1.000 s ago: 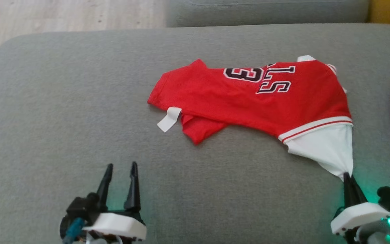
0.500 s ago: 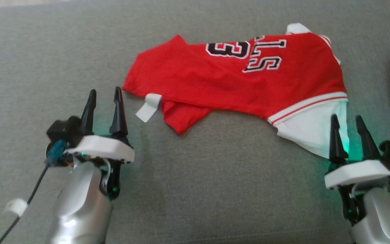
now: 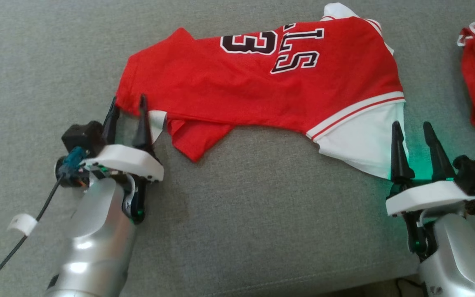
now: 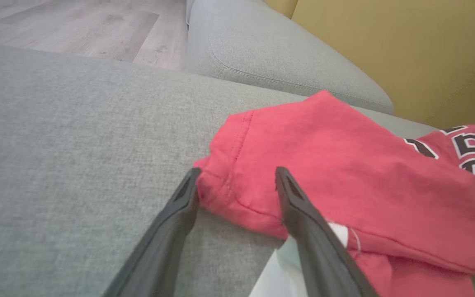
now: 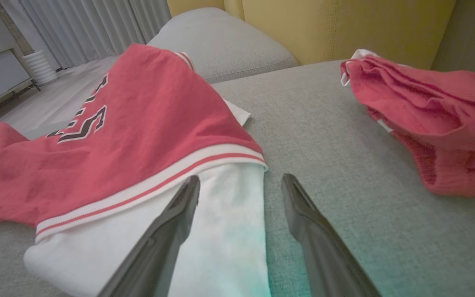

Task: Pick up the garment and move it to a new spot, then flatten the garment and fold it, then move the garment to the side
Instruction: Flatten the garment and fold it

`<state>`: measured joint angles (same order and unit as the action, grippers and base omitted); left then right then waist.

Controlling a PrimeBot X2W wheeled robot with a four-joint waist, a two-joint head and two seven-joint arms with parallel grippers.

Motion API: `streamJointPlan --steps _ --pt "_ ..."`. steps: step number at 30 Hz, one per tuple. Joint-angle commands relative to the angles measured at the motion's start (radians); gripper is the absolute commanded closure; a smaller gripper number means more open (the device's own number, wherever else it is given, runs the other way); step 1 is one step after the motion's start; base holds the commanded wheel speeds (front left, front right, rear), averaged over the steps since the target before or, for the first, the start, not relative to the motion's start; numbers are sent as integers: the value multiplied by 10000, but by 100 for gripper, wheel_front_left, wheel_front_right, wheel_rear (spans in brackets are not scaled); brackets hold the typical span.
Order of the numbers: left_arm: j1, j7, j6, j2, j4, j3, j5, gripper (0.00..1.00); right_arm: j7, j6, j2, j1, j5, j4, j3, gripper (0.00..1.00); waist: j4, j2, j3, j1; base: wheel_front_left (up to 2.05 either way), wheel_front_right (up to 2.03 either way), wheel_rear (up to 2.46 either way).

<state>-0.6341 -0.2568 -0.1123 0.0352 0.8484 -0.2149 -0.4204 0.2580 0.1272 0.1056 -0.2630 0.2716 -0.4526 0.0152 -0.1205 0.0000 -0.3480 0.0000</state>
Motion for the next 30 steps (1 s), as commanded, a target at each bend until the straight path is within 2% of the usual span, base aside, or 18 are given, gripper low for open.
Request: streamJointPlan --steps 1,4,9,14,19,23,24,25,30 --pt "-224 -49 142 151 -238 447 221 100 38 35 -23 -187 -13 351 159 0 -33 0 -29 0 0 0 0" --pt "-59 -49 272 151 -475 659 401 100 38 35 -44 -135 4 348 90 0 50 0 101 0 0 0 0" --pt "849 -49 419 151 -1680 1106 378 100 38 35 -163 135 205 209 83 0 482 0 768 0 0 0 0" --pt "1943 -49 395 151 -2722 934 510 100 38 35 -286 490 298 -38 206 0 975 0 1469 0 0 0 0" --pt "3310 -49 771 150 -3552 1014 446 100 38 35 -405 918 355 -305 293 0 1425 0 2219 0 0 0 0" --pt "4240 -49 1025 150 -3729 1116 526 100 38 35 -460 1101 311 -372 377 0 1515 0 2511 0 0 0 0" --pt "4391 -49 1054 150 -3734 1136 580 57 38 35 -470 1120 290 -335 399 0 1516 0 2543 0 0 0 0" --pt "4521 -49 1092 150 -3720 1165 668 0 38 35 -478 1143 253 -284 414 0 1511 0 2590 0 0 0 0" --pt "4938 -49 1441 150 -3896 1422 1693 0 38 35 -512 1270 -355 360 422 0 1408 0 2800 0 0 0 0"
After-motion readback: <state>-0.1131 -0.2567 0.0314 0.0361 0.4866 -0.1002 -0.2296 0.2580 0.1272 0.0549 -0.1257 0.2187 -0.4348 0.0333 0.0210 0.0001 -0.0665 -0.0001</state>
